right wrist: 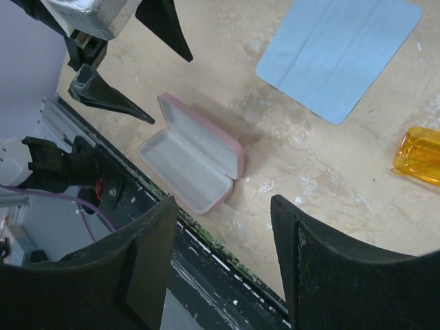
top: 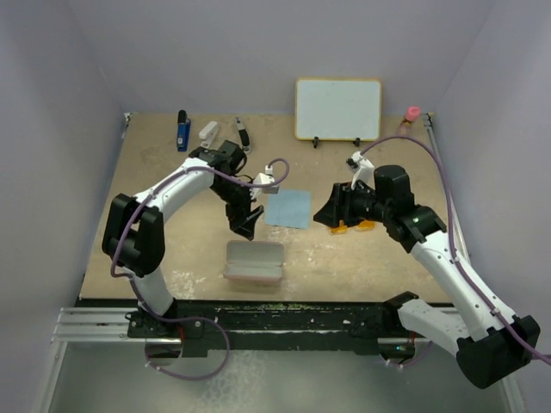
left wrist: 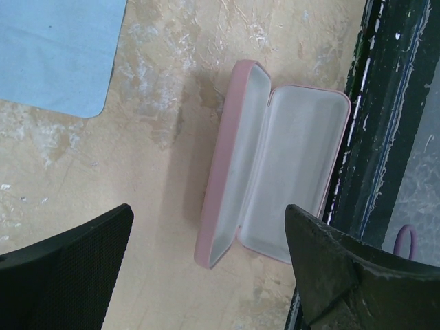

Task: Organize the sunglasses
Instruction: Pick up the sunglasses case from the center of the board.

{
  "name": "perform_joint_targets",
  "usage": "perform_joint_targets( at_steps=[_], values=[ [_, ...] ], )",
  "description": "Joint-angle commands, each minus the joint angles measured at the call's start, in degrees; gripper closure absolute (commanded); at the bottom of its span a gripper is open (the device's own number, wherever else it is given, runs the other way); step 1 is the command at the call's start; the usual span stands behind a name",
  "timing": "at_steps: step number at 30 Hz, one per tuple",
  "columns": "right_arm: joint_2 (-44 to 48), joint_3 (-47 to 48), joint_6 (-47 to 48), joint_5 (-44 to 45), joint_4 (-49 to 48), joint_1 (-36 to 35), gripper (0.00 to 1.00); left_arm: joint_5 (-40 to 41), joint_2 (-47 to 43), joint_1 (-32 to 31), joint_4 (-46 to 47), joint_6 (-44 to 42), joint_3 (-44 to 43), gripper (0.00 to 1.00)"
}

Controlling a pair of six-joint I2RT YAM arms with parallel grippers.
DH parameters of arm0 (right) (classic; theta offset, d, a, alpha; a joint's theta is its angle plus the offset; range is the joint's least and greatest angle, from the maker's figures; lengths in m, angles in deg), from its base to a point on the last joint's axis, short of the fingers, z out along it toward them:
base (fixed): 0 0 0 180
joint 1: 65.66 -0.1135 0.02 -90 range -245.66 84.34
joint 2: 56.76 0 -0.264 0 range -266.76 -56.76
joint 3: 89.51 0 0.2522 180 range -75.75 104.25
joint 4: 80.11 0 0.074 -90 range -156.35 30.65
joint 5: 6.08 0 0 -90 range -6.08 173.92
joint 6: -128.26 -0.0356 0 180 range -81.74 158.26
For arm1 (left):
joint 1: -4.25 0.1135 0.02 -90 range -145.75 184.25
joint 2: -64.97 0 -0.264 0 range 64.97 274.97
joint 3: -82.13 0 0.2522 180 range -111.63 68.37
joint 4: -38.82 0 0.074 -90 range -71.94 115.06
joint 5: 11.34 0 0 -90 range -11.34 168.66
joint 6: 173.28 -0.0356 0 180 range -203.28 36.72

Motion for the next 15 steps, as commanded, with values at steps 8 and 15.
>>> perform_joint_targets(
  at_steps=[8,15],
  values=[
    [1.9,-1.0,1.7,-2.2,-0.4,0.4,0.39,2.0,5.1,-3.7,5.7,0.7,1.1,0.06],
    [2.3,-2.1,1.7,-2.7,-1.2,0.3,0.38,2.3,7.5,-4.6,5.7,0.8,1.1,0.06]
  ],
)
